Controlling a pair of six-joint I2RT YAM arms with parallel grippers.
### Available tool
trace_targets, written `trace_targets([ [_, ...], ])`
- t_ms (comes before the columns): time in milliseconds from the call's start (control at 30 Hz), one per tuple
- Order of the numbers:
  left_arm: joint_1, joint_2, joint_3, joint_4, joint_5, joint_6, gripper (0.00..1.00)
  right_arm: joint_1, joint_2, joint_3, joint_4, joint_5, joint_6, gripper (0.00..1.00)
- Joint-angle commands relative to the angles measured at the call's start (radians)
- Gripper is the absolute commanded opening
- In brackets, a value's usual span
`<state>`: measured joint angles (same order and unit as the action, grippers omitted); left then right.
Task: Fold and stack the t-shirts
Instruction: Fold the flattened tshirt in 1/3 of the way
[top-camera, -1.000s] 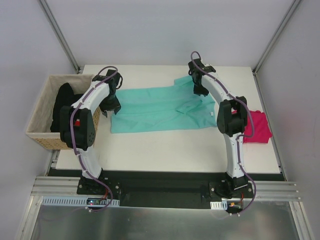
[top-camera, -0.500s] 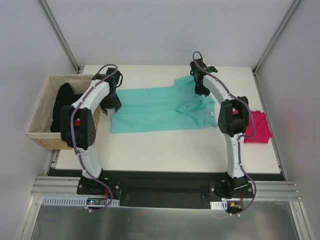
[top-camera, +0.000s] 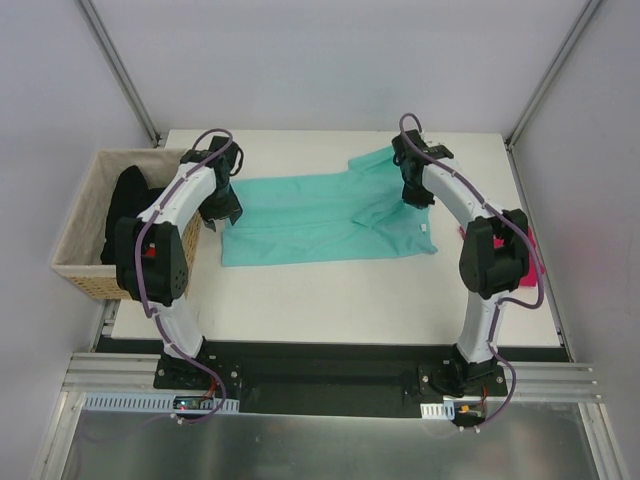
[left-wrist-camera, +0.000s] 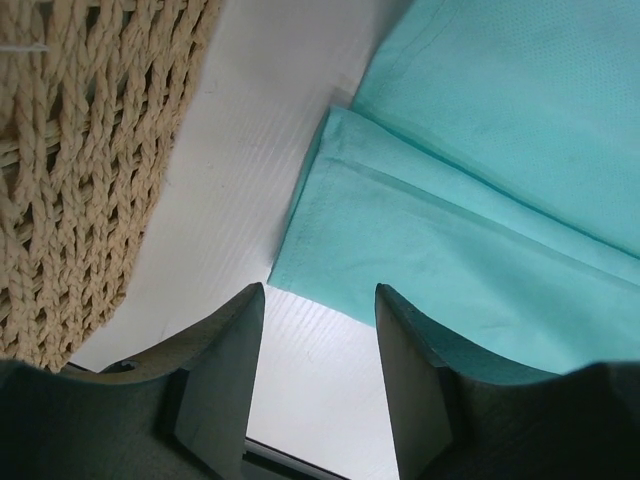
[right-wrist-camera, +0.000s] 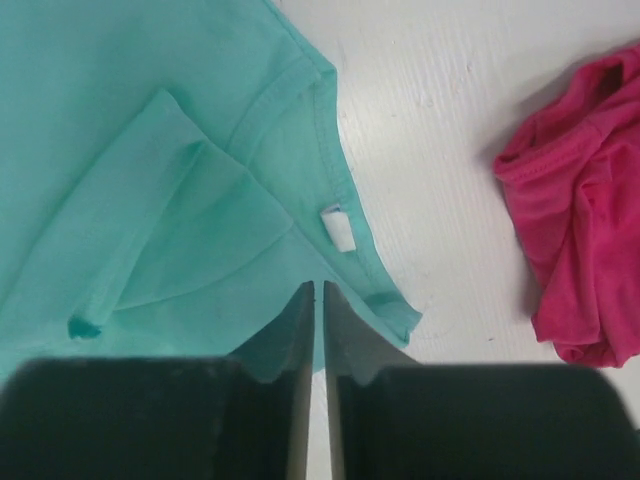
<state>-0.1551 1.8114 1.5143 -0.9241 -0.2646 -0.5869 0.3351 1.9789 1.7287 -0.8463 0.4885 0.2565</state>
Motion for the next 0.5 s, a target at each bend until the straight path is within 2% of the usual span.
trace_targets([
  [0, 0.012, -0.08, -0.023, -0.007, 0.002, 0.004, 0.48, 0.041, -0.084, -0.112, -0.002, -0.025, 0.073, 0.04],
  [33, 0.012, -0.09, -0.029, -0.007, -0.001, 0.002, 0.48, 0.045, -0.092, -0.13, 0.0, -0.031, 0.087, 0.01],
  [167, 0.011, -0.109, -0.046, -0.005, -0.004, 0.002, 0.47, 0.067, -0.097, -0.204, 0.016, -0.073, 0.116, 0.01],
  [467, 0.012, -0.162, -0.055, -0.012, -0.028, 0.015, 0.48, 0.073, -0.049, -0.218, 0.033, -0.123, 0.173, 0.01],
])
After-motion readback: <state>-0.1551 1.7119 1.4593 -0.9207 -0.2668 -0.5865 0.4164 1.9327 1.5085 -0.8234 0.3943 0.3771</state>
